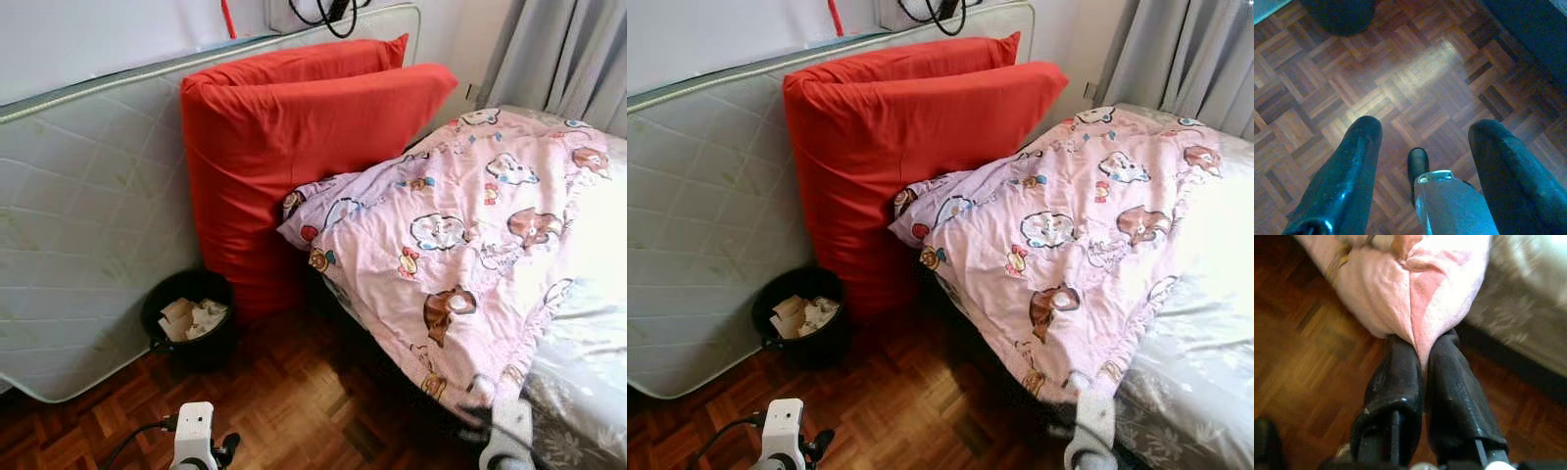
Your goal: Clean up the room
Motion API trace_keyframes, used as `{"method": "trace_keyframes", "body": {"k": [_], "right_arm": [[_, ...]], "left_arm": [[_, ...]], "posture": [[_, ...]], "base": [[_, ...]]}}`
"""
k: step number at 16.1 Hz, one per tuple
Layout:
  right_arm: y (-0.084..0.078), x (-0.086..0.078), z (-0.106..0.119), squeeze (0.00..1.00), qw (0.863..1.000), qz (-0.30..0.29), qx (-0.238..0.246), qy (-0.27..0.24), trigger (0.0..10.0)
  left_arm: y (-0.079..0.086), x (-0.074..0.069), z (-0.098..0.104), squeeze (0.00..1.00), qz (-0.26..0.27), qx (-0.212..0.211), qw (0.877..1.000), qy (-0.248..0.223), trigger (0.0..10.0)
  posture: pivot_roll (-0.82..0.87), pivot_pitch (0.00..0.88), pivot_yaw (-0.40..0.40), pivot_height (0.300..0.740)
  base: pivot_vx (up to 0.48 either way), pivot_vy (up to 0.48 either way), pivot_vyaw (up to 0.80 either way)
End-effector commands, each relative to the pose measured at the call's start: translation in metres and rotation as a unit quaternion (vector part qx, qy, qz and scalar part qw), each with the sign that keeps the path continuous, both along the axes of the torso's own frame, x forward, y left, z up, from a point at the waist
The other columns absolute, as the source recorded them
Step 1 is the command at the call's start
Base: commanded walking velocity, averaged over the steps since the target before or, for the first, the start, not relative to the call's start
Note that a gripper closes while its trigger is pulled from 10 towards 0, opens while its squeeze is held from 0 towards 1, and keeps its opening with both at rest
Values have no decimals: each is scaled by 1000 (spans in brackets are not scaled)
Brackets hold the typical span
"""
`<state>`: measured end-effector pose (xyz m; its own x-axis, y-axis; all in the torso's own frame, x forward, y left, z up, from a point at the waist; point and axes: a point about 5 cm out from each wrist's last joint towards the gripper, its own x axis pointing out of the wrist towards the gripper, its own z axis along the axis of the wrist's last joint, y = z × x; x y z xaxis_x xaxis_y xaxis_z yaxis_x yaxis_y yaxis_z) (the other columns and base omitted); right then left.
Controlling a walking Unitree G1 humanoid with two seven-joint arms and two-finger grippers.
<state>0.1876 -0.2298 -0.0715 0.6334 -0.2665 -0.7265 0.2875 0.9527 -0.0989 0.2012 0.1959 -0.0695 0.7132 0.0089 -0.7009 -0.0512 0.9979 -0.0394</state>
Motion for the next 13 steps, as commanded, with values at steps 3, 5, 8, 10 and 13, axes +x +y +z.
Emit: {"method": "trace_keyframes", "body": {"k": [3,5,8,10,13], "right_arm": [[3,-8,-6,0,1000,10,1,29,10000],[2,-10,-6,0,999,11,2,34,10000],[2,-12,-8,90,999,5,7,39,10000],[3,-10,-7,714,999,6,10,37,10000],[4,-10,-7,890,999,9,12,39,10000]], "left_arm": [[-1,1,0,0,-9,4,1000,2,10000],[-3,3,1,0,-10,4,1000,2,10000],[-8,7,2,0,-15,3,1000,-1,10000],[-9,6,1,0,-17,4,1000,-2,10000],[-3,-1,0,0,-16,3,1000,-2,10000]], "posture": [[124,7,9,740],[124,8,9,740],[122,7,10,740],[122,8,11,740],[124,8,11,740]], "base": [[0,0,0],[0,0,0],[0,0,0],[0,0,0],[0,0,0]]}}
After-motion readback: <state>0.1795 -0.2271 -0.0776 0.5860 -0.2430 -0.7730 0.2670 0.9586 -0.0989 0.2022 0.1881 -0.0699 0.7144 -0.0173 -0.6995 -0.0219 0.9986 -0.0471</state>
